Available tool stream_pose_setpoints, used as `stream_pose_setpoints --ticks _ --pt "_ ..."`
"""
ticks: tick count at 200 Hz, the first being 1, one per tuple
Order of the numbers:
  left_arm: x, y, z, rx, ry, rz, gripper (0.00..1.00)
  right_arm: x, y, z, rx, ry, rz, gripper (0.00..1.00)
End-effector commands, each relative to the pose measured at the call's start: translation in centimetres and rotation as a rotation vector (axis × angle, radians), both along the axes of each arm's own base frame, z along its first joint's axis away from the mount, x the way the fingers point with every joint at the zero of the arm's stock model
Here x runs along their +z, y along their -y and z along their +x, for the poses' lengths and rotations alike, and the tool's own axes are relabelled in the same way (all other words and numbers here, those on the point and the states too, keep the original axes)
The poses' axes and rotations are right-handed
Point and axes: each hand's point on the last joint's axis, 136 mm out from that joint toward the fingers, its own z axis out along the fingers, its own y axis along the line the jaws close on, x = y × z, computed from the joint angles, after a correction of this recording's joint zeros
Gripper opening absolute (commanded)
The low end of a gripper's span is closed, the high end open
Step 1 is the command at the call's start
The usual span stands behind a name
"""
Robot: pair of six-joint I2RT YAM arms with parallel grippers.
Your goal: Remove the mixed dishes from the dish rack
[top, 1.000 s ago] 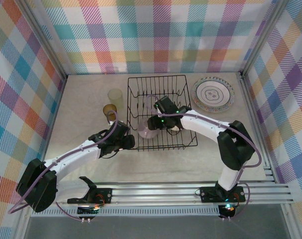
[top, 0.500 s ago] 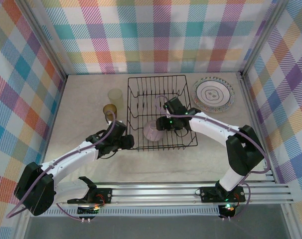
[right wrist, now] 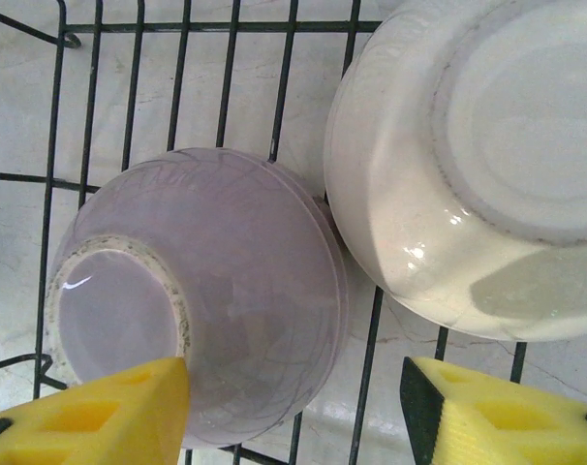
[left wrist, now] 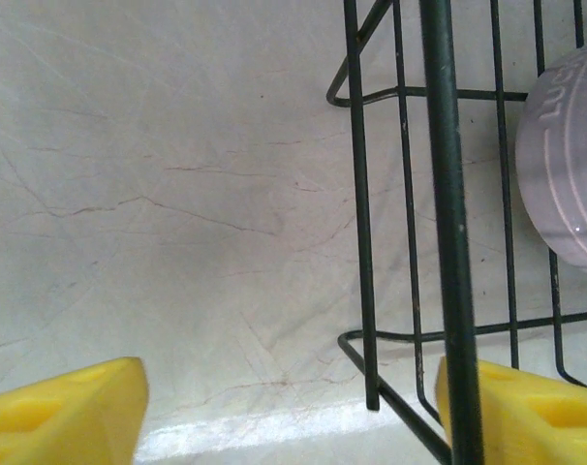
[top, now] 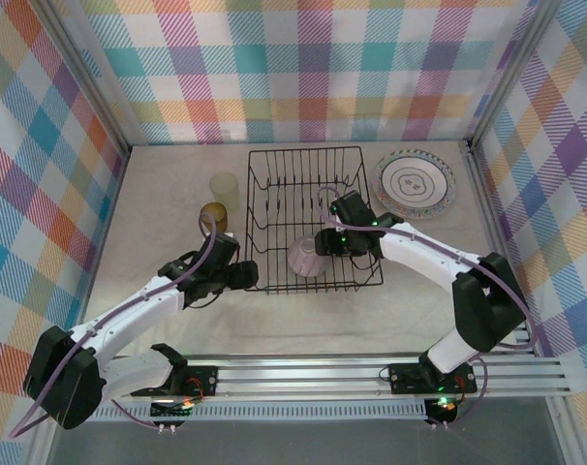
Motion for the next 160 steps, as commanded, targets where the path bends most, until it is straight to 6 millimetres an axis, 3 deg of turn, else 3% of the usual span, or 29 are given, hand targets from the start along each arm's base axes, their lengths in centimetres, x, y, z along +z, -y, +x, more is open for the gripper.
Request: stream_pose_setpoints --ticks 1,45,77,118,160 --pt "3.8 -0.1 0.6 -0.03 0.073 -0.003 0.84 2.1 0.1 -0.3 -0.011 0.026 0.048 0.63" --pt "10.0 0.1 1.4 -0.068 0.209 -0.026 0.99 4.7 -1.8 -1.3 0.067 0.024 0.166 0.78" --pt "12.8 3.3 2.2 -0.169 0.229 -0.133 1.0 4.4 -2.8 -2.2 0.096 -0.029 0.222 0.88" --pt "13.0 9.0 3.1 -0.327 0.163 -0.258 1.0 3.2 -2.4 -2.6 0.062 -0.083 0.233 0.92" --pt "10.8 13.1 4.3 -0.453 0.037 -0.302 1.0 0.8 -1.5 -2.7 -0.038 -0.175 0.242 0.89"
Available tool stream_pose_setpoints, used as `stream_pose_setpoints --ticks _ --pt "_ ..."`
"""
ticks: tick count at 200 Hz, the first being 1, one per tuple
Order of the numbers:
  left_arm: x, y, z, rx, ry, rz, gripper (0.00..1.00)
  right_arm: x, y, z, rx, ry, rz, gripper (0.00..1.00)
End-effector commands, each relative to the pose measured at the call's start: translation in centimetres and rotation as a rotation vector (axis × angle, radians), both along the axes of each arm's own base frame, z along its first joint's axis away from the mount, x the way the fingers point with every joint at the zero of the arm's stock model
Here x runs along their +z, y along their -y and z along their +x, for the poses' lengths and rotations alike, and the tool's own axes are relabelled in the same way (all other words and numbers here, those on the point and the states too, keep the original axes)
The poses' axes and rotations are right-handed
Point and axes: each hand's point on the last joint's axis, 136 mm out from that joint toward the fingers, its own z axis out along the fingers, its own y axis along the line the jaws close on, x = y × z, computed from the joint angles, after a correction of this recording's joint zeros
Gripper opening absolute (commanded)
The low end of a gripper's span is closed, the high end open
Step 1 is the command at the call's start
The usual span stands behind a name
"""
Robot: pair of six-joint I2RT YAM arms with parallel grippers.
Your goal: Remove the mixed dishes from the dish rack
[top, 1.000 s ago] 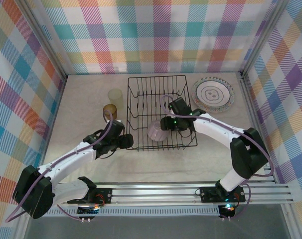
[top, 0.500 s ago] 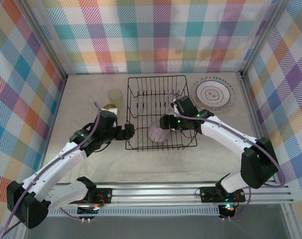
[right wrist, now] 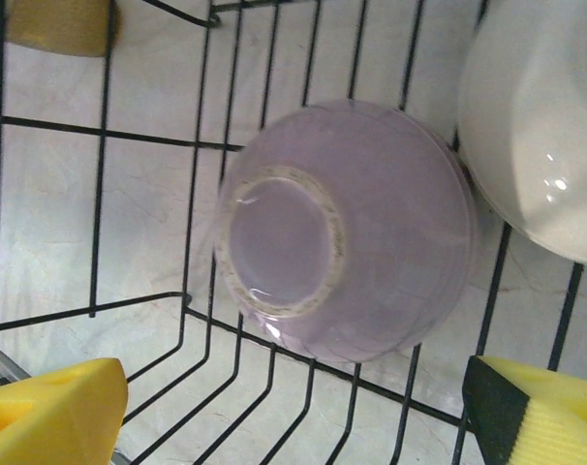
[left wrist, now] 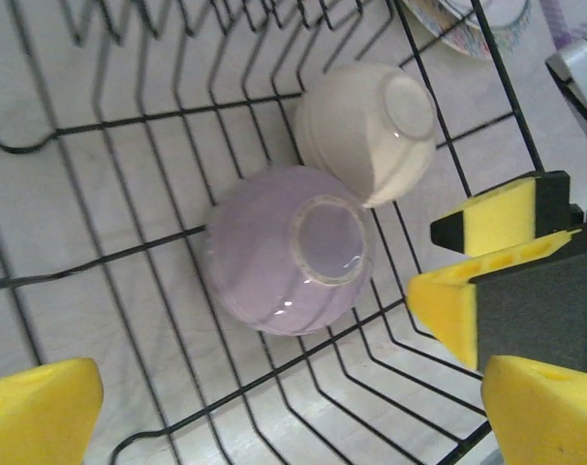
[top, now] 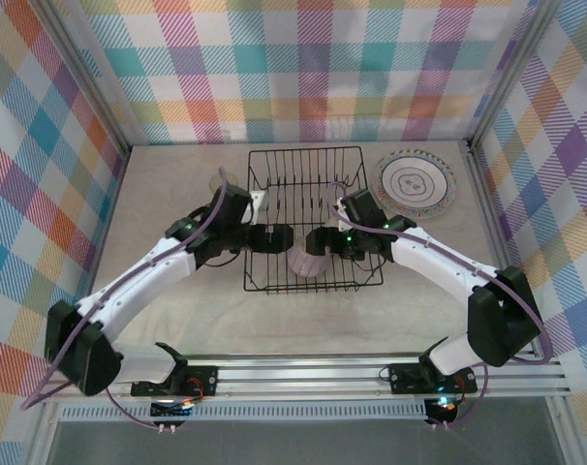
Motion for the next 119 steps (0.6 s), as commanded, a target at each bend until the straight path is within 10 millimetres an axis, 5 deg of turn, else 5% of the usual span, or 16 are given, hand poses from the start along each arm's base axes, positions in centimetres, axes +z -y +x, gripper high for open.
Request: stream_pose_setpoints --ticks 1,39,119 --pt "0.8 3.1 0.0 -0.139 -0.023 -0.074 1.0 -1.8 0.2 -0.2 -0.055 -0.087 0.018 0.89" --pt "-1.4 5.0 1.8 -0.19 -0.104 -0.052 0.96 -3.6 0.1 -0.1 -0.117 -0.15 0.031 0.87" --pt "-6.5 4.8 4.0 -0.171 -0.269 -0.03 0.85 -5.4 0.7 0.4 -0.247 -0.196 0.042 0.85"
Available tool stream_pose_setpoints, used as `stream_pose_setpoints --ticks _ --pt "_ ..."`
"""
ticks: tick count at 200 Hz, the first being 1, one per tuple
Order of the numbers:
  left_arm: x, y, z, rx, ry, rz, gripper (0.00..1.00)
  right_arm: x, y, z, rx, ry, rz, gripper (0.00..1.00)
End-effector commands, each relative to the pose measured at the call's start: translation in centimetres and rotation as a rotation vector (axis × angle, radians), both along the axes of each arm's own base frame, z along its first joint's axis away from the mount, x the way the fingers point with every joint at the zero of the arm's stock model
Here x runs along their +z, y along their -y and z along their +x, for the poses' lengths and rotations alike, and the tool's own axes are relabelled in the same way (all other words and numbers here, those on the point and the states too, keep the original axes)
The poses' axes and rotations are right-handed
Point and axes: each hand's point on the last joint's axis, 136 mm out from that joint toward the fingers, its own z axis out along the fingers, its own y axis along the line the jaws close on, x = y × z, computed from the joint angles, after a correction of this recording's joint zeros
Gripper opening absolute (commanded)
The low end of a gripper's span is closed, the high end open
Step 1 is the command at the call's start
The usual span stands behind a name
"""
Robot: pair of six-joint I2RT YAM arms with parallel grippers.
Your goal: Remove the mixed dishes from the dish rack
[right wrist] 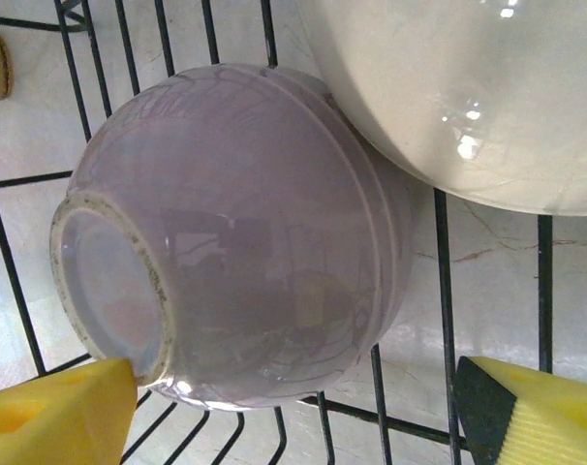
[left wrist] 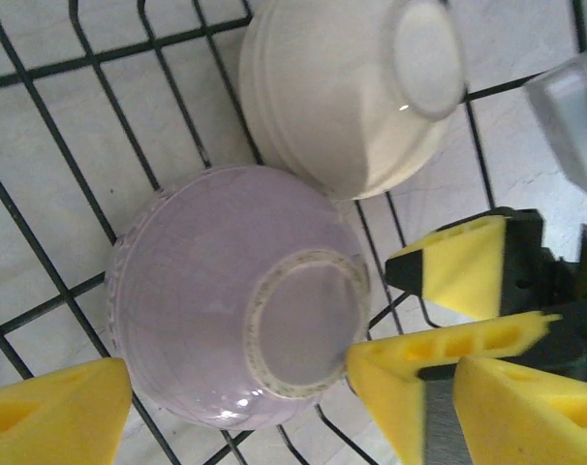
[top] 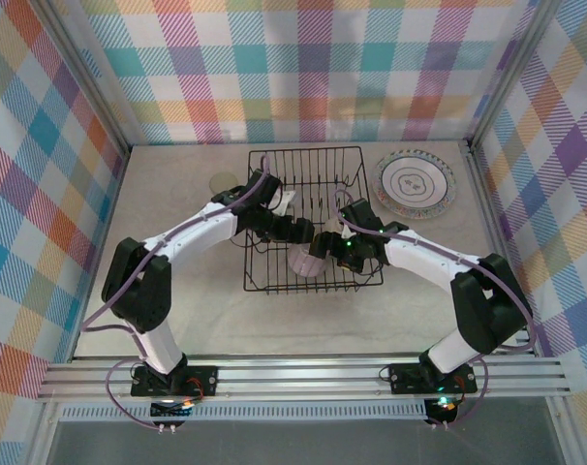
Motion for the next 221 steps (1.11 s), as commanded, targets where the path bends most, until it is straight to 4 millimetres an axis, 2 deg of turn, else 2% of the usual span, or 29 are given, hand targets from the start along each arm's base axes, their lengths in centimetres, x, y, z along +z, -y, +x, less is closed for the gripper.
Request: stream_pose_setpoints --ticks 1,55,127,173,221 --pt "0.1 -0.1 0.2 -0.019 -0.027 -0.01 0.85 -0.9 0.3 0.4 -0.063 -0.022 0.005 0.85" --pt "-1.1 -0.6 1.0 0.007 -0.067 -0.026 0.83 -2.0 0.9 0.4 -0.126 -0.045 0.019 0.8" --pt "-1.5 -0.3 1.2 0.017 -0.086 -0.059 0.82 -3.7 1.8 -0.5 -0.174 -0.061 0.039 0.66" --pt "-1.8 -1.1 1.9 0.046 -0.071 -0.049 0.88 -4.4 2.5 -0.9 -0.192 -0.064 0.047 0.58" --pt "-3.0 -1.4 2.0 0.062 -0.095 -0.04 0.98 -5.0 2.7 -1.0 -0.197 -0.065 0.07 0.51"
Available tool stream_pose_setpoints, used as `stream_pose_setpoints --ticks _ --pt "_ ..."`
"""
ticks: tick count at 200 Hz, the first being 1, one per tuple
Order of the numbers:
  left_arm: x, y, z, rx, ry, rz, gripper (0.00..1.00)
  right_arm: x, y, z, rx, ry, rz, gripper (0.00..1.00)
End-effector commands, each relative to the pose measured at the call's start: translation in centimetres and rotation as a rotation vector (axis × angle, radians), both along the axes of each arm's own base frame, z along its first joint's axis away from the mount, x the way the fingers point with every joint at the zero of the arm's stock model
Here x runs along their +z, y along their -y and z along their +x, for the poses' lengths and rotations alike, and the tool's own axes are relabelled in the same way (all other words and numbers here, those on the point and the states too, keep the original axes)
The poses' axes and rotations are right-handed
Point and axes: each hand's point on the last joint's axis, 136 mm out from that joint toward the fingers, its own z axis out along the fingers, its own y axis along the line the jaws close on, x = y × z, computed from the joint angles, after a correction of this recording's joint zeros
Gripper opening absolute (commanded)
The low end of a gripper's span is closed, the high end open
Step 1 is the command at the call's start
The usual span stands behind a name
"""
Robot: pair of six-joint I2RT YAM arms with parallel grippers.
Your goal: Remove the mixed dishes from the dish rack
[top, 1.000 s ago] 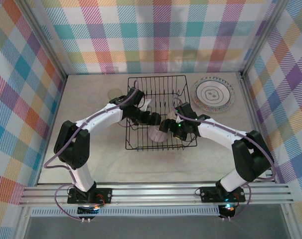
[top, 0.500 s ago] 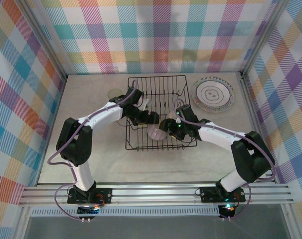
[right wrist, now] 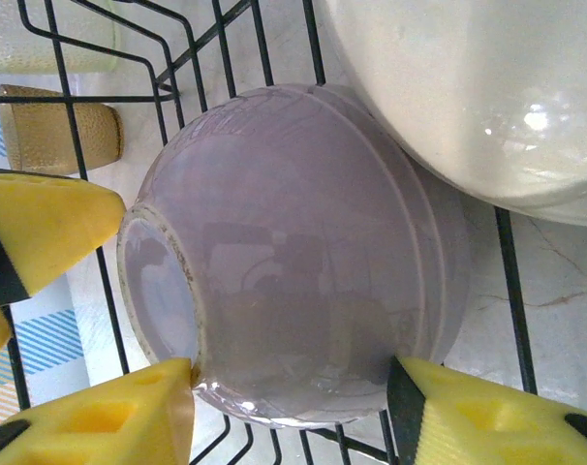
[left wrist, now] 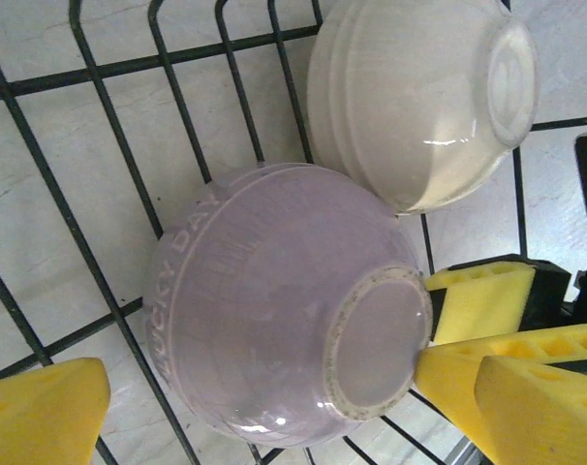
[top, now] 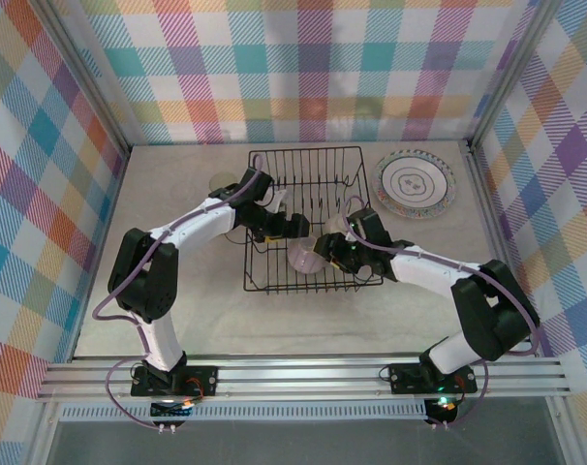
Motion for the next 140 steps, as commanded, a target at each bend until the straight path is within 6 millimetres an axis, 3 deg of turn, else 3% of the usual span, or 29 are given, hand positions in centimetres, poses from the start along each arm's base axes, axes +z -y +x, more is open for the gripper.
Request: stream_pose_setpoints --ticks 1,59,106,140 --pt "-1.3 -0.1 0.2 0.011 -0.024 0.003 0.98 -5.0 3.3 -2.2 -0.06 -0.144 -0.132 0.51" --pt "-3.0 -0.1 -0.5 0.004 -0.075 0.003 0.97 -5.8 3.5 -2.4 -0.069 -0.154 -0.1 0.47" --pt "-3.7 -0.1 -0.7 0.009 -0.091 0.0 0.97 -5.3 4.2 -2.3 -0.053 -0.14 -0.164 0.64" --pt "-3.8 0.1 -0.7 0.02 -0.093 -0.02 0.96 -5.6 3.8 -2.3 -0.061 -0.173 -0.142 0.71"
